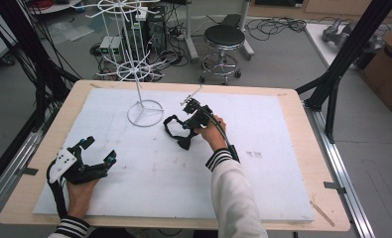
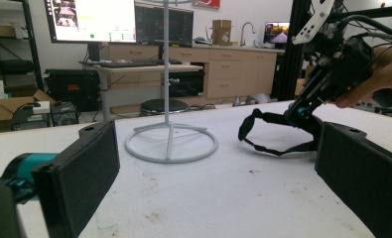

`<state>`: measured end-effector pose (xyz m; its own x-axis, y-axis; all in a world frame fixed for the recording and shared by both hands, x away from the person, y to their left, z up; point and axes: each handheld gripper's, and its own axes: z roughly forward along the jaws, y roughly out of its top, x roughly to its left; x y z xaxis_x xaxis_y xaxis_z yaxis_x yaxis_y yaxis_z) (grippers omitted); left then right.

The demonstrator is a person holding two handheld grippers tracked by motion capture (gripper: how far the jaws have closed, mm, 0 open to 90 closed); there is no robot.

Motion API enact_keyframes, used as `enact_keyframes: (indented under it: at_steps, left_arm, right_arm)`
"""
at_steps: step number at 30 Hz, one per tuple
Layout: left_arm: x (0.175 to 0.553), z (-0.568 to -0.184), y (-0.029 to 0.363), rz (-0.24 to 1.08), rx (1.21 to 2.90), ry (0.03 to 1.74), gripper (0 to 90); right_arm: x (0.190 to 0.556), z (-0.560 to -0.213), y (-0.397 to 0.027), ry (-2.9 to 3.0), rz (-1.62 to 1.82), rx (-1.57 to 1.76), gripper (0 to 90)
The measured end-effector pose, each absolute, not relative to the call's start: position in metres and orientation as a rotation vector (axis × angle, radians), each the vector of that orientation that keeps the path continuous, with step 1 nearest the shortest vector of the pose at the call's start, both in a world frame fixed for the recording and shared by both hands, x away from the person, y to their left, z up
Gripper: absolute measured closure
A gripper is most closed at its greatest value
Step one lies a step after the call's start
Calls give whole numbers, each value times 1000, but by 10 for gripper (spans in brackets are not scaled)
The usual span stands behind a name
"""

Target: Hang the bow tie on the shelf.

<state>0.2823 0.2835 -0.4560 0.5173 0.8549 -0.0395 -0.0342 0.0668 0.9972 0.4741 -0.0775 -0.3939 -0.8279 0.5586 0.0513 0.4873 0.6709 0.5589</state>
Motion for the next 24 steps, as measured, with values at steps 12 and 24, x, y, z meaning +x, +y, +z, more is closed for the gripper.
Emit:
enact_keyframes:
  at_steps: [12, 24]
  left_arm:
    - [282, -456, 283, 792, 1344, 795, 41]
    - [282, -456, 283, 791, 1344, 795, 41]
  right_arm:
    - [467, -368, -87, 2584, 1191, 720, 868]
    - [458, -348, -93, 2422, 1440, 612, 868]
